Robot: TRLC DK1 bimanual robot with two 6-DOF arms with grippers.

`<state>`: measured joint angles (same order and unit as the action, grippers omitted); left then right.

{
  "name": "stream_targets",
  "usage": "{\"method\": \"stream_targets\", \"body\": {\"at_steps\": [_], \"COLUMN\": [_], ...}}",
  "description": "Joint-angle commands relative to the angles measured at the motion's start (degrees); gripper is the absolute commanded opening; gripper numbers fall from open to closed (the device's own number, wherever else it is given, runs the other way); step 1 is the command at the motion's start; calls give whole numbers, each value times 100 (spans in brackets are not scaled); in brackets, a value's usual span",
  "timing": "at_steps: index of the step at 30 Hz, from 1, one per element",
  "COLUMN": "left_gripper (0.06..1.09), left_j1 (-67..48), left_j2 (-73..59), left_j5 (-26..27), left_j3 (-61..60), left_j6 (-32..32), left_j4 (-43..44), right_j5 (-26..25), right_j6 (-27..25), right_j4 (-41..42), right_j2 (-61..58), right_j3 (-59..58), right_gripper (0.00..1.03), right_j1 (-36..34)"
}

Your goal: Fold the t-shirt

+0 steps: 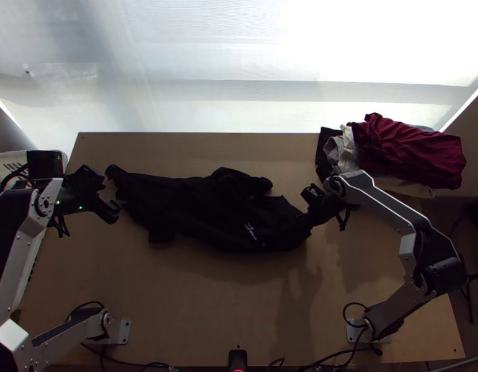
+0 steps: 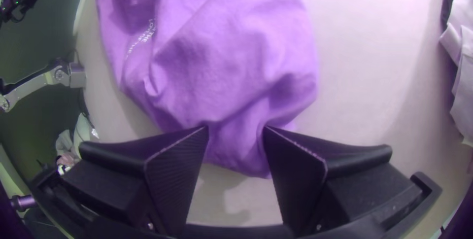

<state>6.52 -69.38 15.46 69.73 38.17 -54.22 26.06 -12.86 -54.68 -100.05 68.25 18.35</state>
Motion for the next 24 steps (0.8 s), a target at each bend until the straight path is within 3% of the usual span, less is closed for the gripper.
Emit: {"method": "stream_targets", "body": {"at_steps": [1, 6, 9, 13, 17, 21, 24], "left_gripper": [104, 104, 104, 104, 104, 104, 104], "left_j1": [-547, -2067, -2841, -2973, -2973, -2973, -2973], "left_j2": [522, 821, 892, 786, 514, 268, 162], "left_j5": [-26, -571, -931, -1239, -1687, -2012, -2083], "left_j3": [-733, -1656, -2210, -2728, -3001, -3194, -3229], "left_j6": [-38, -425, -864, -1031, -1181, -1312, -1471], "left_j4": [-282, -467, -19, 904, 1748, 2451, 2846], "right_j5": [109, 109, 109, 250, 303, 443, 461], "right_j6": [-15, -6, 3, 12, 12, 12, 12], "right_j4": [18, 27, 27, 45, 45, 53, 53], "right_j2": [-111, -138, -146, -146, -146, -146, -155], "right_j3": [4, 31, 66, 101, 92, 101, 119], "right_gripper": [52, 52, 51, 28, 25, 11, 11], "right_j1": [11, 11, 28, 37, 55, 90, 90]}}
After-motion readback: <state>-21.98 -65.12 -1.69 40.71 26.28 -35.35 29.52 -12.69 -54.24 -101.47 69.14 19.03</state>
